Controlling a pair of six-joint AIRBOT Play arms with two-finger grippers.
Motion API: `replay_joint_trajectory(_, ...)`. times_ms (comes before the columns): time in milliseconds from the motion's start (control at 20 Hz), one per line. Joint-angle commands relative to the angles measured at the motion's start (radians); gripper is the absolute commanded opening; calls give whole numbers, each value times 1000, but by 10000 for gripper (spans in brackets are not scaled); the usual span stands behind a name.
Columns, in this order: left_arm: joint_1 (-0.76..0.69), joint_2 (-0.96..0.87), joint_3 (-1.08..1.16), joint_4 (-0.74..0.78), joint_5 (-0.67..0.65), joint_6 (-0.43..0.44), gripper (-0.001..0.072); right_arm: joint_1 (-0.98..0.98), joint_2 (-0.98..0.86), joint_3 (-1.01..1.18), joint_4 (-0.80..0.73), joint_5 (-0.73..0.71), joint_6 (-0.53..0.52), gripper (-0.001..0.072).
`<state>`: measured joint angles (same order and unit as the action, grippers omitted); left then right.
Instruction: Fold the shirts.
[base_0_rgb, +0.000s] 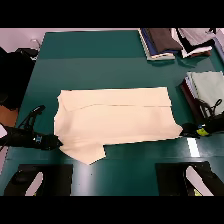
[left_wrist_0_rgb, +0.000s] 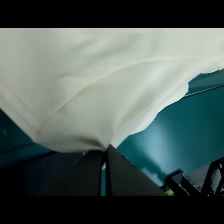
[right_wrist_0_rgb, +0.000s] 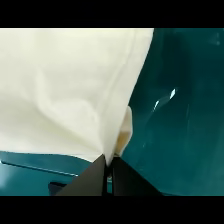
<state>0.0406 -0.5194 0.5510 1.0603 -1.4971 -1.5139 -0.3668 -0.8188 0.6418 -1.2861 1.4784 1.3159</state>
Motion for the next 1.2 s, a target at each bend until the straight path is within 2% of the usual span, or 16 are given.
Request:
replay_joint_trajectory(0,1,-21,53,-3,55,-3,19,6,24,63,-6,-9,3,14)
replay_joint_trajectory(300,1,-373,281,36,343,93,20,60,-272,312,12,-80,3,14)
replay_joint_trajectory(450,1,-572,413,38,395,136,22,146,-426,461,12,-102,5,14)
replay_joint_trajectory(600,1,-716,505,35,454,135,22,203,-579,610,12,-142,50,15)
replay_joint_trajectory(800,1,-773,529,31,551,128,23,222,-731,771,89,-149,55,17)
replay_joint_trajectory(850,1,-772,533,32,568,116,66,217,-759,805,122,-156,52,18)
replay_joint_trajectory(900,1,-772,537,32,581,103,347,209,-784,837,157,-169,51,137)
replay_joint_trajectory(950,1,-772,545,32,578,86,561,199,-804,861,192,-171,51,376)
replay_joint_trajectory(1000,1,-772,557,32,563,78,537,183,-818,880,233,-166,33,453)
replay_joint_trajectory(1150,1,-772,600,31,496,78,535,115,-822,868,304,-125,-35,454)
